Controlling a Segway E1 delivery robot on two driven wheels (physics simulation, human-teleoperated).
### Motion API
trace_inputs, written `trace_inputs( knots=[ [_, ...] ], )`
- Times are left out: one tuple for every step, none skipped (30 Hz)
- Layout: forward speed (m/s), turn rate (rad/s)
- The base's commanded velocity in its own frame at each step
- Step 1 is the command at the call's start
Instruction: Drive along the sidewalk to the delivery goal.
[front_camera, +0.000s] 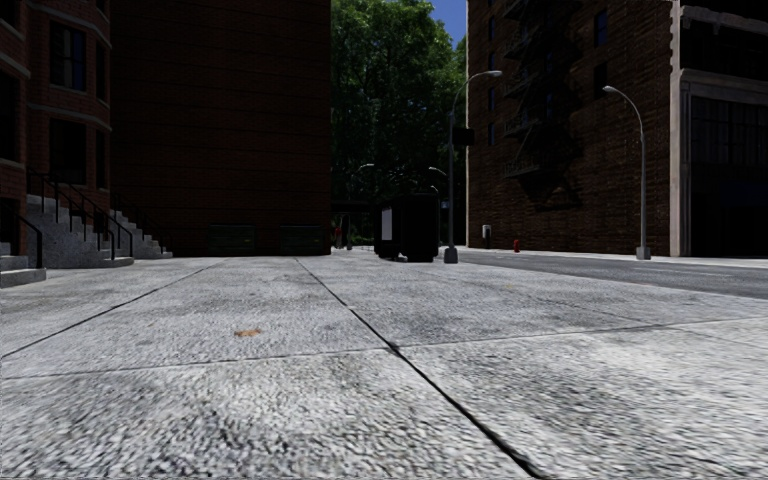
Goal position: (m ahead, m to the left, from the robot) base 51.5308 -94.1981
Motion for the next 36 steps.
trace_inputs(
  knots=[
    [2.00, 0.00],
    [2.00, 0.00],
    [2.00, 0.00],
    [2.00, 0.00],
    [2.00, 0.00],
    [2.00, 0.00],
    [2.00, 0.00],
    [2.00, 0.00],
    [2.00, 0.00],
    [2.00, 0.00],
    [2.00, 0.00],
    [2.00, 0.00],
    [2.00, 0.00],
    [2.00, 0.00],
    [2.00, 0.00],
    [2.00, 0.00],
    [2.00, 0.00],
    [2.00, 0.00],
    [2.00, 0.00],
    [2.00, 0.00],
    [2.00, 0.00],
    [2.00, 0.00],
    [2.00, 0.00],
    [2.00, 0.00],
    [2.00, 0.00],
    [2.00, 0.00],
    [2.00, 0.00],
    [2.00, 0.00],
    [2.00, 0.00],
    [2.00, 0.00],
    [2.00, 0.00],
    [2.00, 0.00],
    [2.00, 0.00],
    [2.00, 0.00],
    [2.00, 0.00],
    [2.00, 0.00]
  ],
)
